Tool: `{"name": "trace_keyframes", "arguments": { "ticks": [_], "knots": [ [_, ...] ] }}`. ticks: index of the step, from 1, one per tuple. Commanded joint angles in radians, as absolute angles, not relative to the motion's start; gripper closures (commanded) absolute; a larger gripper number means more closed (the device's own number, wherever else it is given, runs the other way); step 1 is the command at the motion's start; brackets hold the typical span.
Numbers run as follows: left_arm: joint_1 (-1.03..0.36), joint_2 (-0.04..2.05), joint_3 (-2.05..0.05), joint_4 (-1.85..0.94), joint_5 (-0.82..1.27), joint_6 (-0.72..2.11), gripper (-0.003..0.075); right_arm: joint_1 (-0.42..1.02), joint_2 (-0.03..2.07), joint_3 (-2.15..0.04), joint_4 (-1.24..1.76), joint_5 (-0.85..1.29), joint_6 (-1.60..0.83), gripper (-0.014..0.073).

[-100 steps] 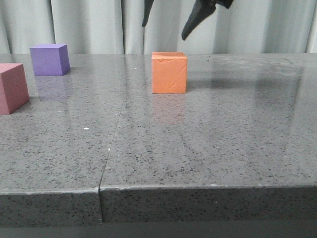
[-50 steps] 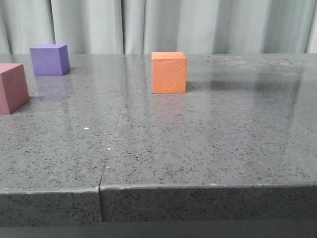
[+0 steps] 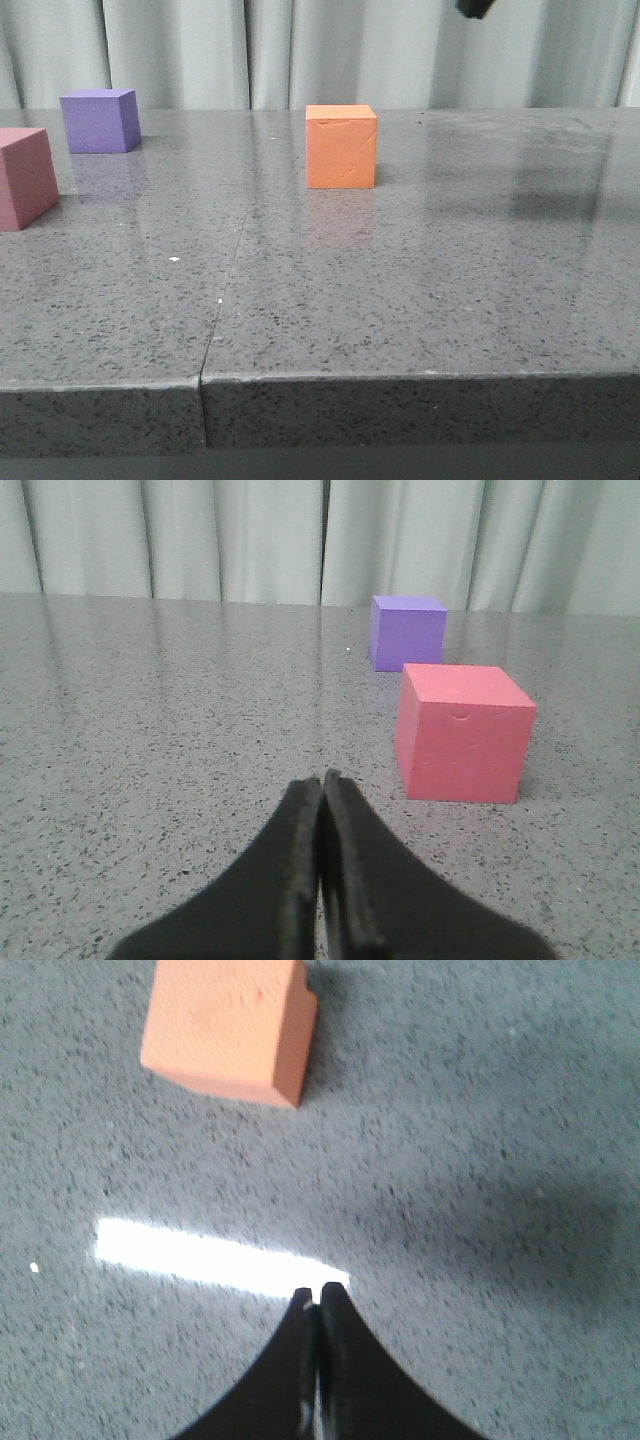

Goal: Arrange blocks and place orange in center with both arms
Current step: 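Open the right gripper and lift it away from the orange cube, then move the left gripper over the table toward the orange cube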

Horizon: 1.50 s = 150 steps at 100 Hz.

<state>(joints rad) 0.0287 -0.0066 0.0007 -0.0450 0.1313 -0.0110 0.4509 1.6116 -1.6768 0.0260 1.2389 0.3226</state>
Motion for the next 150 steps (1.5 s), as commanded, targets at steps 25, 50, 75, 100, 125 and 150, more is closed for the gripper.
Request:
{"name": "trace_keyframes", "arguments": {
  "ticks": [25,50,75,100,125,150],
  "knots": [
    [0.022,-0.035,0.042,-0.05,0.046,-0.009,0.0741,0.448,1.319,-1.38,0.0,1.006,0.306,0.0662],
    [0.022,-0.035,0.042,-0.05,0.046,-0.009,0.0741,0.448,1.104,-1.111,-0.049,0.792,0.306,0.0662],
    [0.022,-0.035,0.042,-0.05,0.041,-0.009,0.0741,0.448,0.889,-0.897,-0.089,0.672,0.306,0.0662],
    [0.022,-0.035,0.042,-0.05,0.04,-0.009,0.0741,0.448,0.678,-0.741,-0.088,0.581,0.306,0.0662],
    [0.022,-0.035,0.042,-0.05,0.039,-0.009,0.0741,0.448,0.453,-0.622,-0.109,0.56,0.306,0.0662],
    [0.022,-0.035,0.033,-0.055,-0.016,-0.009,0.0741,0.448,0.276,-0.507,-0.128,0.577,0.306,0.0662]
  ]
}}
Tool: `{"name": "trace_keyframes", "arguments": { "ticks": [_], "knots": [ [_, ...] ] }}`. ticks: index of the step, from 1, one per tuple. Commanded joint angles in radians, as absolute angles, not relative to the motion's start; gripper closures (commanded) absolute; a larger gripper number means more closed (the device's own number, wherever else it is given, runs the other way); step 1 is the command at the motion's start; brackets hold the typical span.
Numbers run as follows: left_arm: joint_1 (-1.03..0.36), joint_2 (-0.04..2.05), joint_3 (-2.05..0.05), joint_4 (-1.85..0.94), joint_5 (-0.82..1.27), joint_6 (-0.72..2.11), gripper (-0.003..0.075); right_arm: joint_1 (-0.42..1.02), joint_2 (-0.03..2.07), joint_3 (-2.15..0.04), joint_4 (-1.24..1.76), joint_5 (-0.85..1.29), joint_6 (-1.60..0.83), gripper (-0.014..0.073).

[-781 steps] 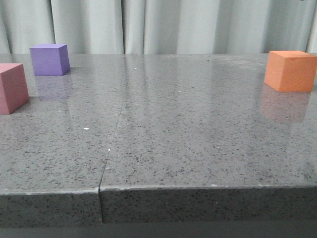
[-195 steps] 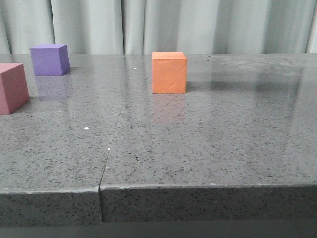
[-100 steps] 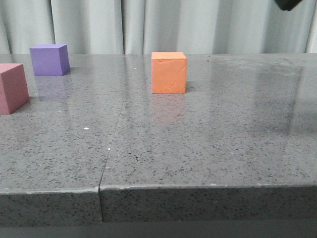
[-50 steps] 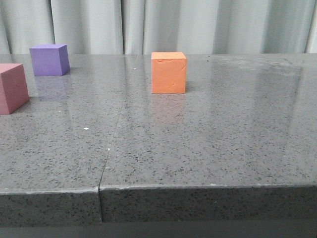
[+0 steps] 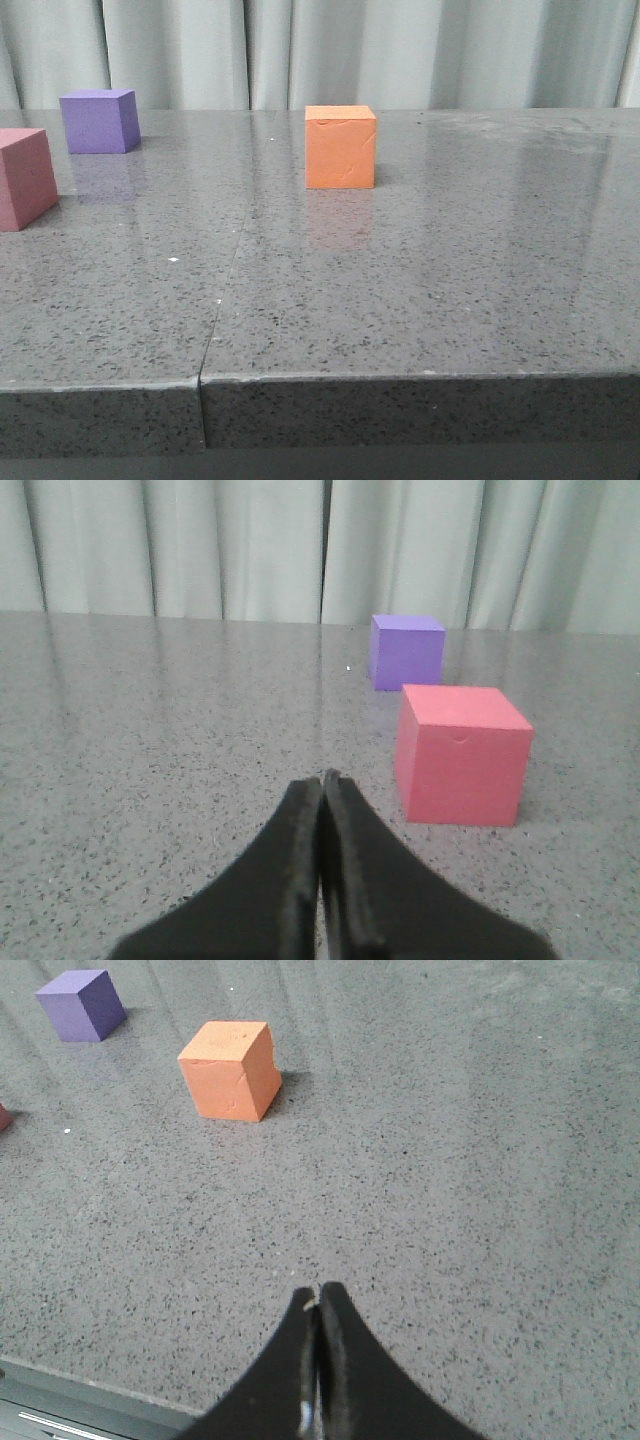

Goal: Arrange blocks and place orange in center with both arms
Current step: 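Move the left gripper over the table toward the orange cube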

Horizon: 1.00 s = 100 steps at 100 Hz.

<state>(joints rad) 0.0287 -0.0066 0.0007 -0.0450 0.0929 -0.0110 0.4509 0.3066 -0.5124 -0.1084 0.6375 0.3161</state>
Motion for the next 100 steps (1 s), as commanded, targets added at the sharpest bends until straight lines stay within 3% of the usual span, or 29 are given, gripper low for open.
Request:
{"name": "trace_keyframes", "arguments": {
  "ticks": [1,49,100],
  "knots": [
    [0.022,-0.035,0.031,-0.055,-0.016,-0.009,0.0741,0.448,0.272,-0.504,-0.128,0.577,0.306,0.0662],
    [0.022,0.042,-0.179,-0.055,0.096,-0.009,0.0741,0.448,0.213,-0.449,-0.128,0.58,0.306,0.0662],
    [0.022,0.491,-0.584,-0.055,0.376,-0.009,0.0741,0.448,0.213,-0.449,-0.128,0.579,0.306,0.0662]
  ]
}}
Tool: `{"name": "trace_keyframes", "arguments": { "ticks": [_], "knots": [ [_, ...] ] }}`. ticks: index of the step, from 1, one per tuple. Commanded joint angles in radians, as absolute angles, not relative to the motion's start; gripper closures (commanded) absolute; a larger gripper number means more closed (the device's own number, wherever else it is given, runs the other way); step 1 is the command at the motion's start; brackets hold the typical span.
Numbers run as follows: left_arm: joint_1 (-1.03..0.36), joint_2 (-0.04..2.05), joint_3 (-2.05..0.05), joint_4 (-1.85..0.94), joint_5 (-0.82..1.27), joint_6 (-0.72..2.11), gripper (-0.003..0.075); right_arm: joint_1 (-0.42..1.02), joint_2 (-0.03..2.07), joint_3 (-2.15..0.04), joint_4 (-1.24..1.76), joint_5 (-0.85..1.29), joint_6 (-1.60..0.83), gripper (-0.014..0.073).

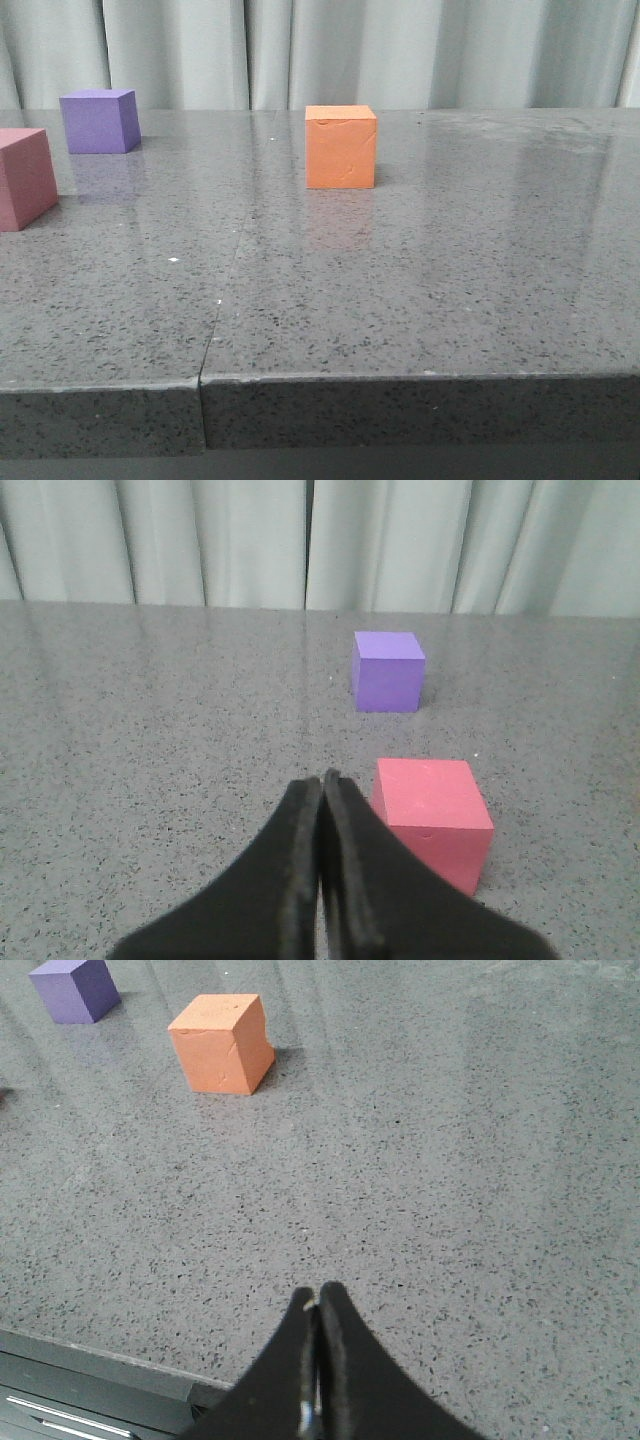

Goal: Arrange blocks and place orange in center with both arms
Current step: 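Move the left gripper over the table toward the orange cube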

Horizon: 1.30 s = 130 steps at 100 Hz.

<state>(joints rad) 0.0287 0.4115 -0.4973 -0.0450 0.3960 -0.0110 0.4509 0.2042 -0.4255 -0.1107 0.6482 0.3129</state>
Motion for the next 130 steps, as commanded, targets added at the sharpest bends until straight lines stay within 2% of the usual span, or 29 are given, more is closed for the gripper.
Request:
{"name": "trace_keyframes", "arguments": {
  "ticks": [1,24,33,45,62,71,97,130],
  "knots": [
    [0.022,0.505,-0.594,-0.055,0.38,-0.009,0.0741,0.448,0.213,-0.449,-0.128,0.579,0.306,0.0662],
    [0.022,0.715,-0.743,-0.055,0.505,-0.009,0.0739,0.448,0.213,-0.449,-0.128,0.579,0.306,0.0662],
    [0.022,0.785,-0.793,-0.055,0.537,-0.009,0.0692,0.448,0.213,-0.449,-0.128,0.579,0.306,0.0662],
    [0.022,0.855,-0.839,-0.055,0.539,-0.009,0.0515,0.448,0.213,-0.449,-0.128,0.579,0.306,0.0662],
    [0.022,0.91,-0.861,-0.053,0.49,-0.009,0.0162,0.448,0.213,-0.449,-0.128,0.579,0.306,0.0662],
    [0.022,0.932,-0.861,-0.051,0.473,-0.007,0.0072,0.448,0.213,-0.449,-0.128,0.578,0.306,0.0662],
    [0.022,0.981,-0.876,-0.069,0.459,0.0,0.0069,0.448,0.213,-0.449,-0.128,0.578,0.306,0.0662],
    [0.022,1.086,-1.063,-0.309,0.602,0.339,0.0071,0.448,0.213,-0.449,-0.128,0.578,0.306,0.0662]
  ]
}}
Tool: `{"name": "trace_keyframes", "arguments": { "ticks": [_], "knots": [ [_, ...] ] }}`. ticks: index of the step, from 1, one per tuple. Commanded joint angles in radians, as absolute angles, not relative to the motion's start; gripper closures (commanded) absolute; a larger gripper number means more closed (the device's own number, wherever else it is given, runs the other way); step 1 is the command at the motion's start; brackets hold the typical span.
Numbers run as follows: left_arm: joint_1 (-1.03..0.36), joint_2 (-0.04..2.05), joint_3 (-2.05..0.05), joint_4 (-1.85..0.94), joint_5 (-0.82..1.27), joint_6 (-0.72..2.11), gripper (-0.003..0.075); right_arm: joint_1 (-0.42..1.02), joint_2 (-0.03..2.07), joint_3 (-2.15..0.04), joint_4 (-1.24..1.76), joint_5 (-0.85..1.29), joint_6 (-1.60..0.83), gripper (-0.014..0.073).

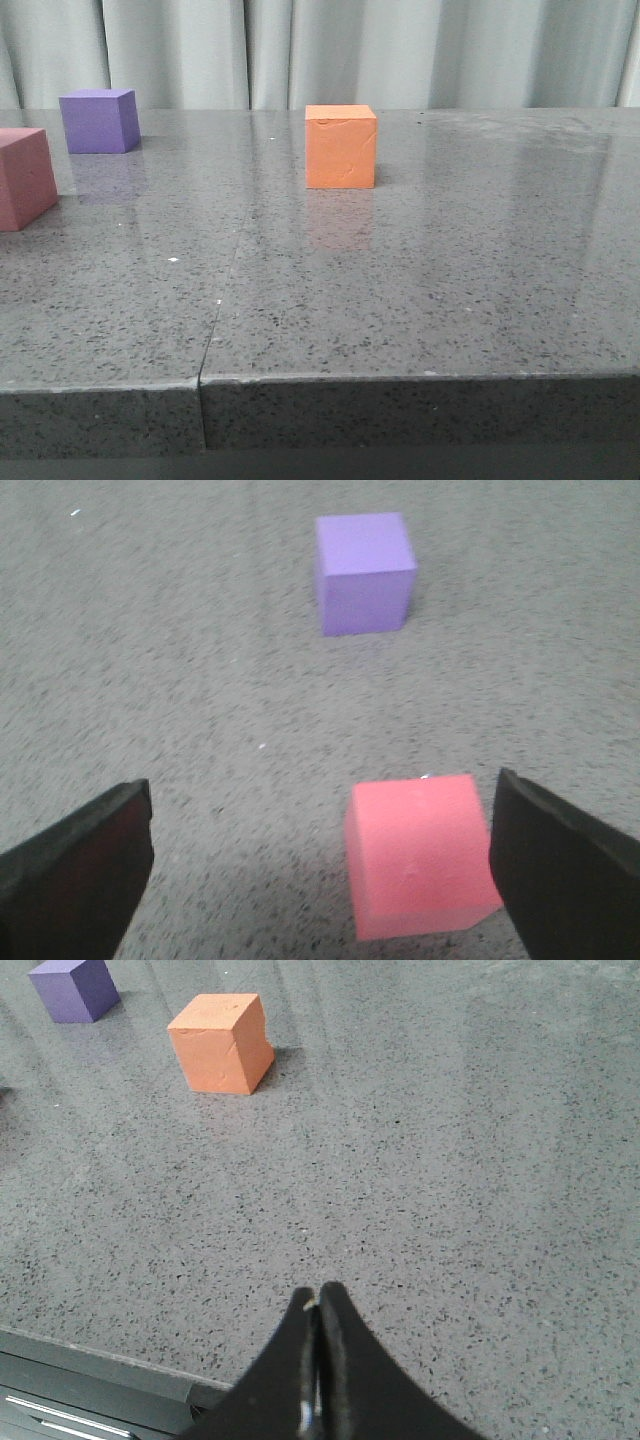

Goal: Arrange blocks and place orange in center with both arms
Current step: 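Move the left gripper over the table toward the orange cube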

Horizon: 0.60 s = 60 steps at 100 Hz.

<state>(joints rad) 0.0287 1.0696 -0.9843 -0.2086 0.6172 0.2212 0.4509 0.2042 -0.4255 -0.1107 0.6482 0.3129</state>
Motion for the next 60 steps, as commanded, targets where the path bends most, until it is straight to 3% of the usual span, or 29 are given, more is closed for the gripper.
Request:
{"name": "trace_keyframes", "arguments": {
  "ticks": [1,32,60],
  "knots": [
    [0.022,1.089,-1.067,-0.325,0.605,0.35,0.0071,0.448,0.213,-0.449,-0.128,0.578,0.306,0.0662],
    [0.022,1.237,-1.256,-0.521,0.712,0.7,0.0072,0.448,0.213,-0.449,-0.128,0.578,0.306,0.0662],
    [0.014,1.404,-1.46,-0.673,0.985,1.026,0.0072,0.448,0.213,-0.449,-0.128,0.578,0.306,0.0662]
  ]
}}
